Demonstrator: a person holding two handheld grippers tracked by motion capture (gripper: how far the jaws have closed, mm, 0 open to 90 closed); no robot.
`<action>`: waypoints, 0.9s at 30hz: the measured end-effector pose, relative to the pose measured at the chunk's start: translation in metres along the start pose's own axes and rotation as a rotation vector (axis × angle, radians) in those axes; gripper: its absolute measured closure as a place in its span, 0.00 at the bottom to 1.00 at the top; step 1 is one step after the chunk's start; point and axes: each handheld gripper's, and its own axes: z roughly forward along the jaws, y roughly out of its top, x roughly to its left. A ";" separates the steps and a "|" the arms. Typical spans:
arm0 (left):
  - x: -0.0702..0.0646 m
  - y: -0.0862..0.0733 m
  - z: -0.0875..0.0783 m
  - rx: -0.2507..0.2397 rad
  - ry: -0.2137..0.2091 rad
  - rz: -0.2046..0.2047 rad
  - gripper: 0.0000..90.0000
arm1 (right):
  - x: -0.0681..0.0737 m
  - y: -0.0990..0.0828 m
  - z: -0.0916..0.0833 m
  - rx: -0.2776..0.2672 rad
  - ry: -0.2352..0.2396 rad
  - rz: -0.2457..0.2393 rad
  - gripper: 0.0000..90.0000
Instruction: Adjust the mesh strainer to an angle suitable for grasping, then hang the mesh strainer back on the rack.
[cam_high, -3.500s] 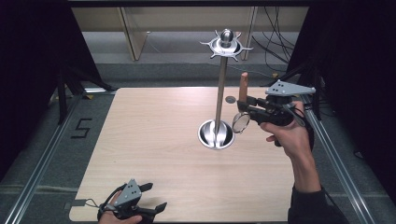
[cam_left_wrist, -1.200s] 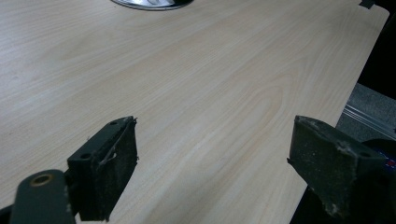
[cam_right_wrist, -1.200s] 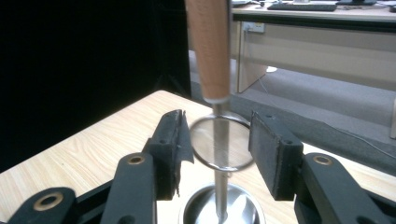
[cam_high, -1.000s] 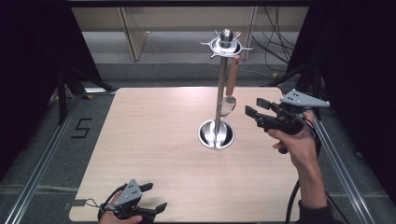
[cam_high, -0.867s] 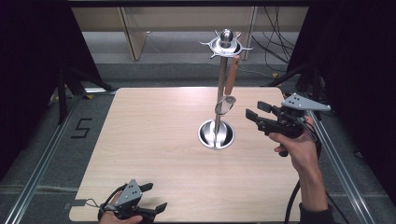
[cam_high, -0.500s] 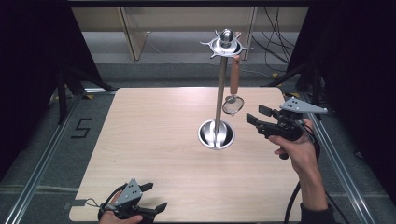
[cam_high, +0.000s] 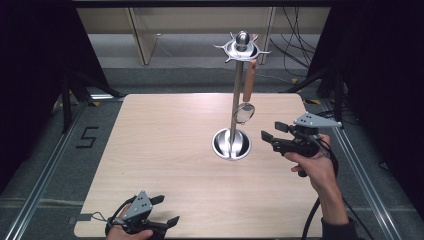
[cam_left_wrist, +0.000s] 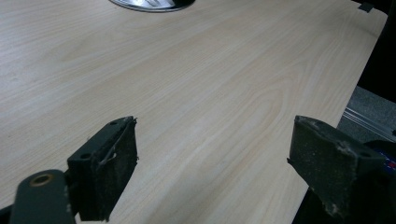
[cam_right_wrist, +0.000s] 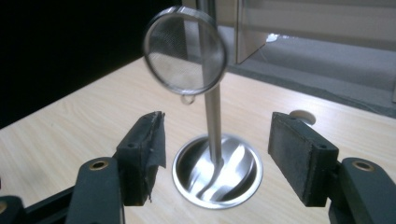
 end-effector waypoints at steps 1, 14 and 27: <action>-0.001 0.000 0.000 0.002 0.002 -0.014 0.16 | 0.002 -0.002 0.001 0.017 0.011 0.031 0.41; -0.002 -0.001 -0.003 -0.003 0.005 -0.014 0.16 | 0.005 -0.016 0.011 0.067 0.031 0.023 0.39; -0.001 -0.002 -0.004 -0.011 0.011 -0.010 0.16 | 0.008 -0.032 0.014 0.136 0.065 0.004 0.37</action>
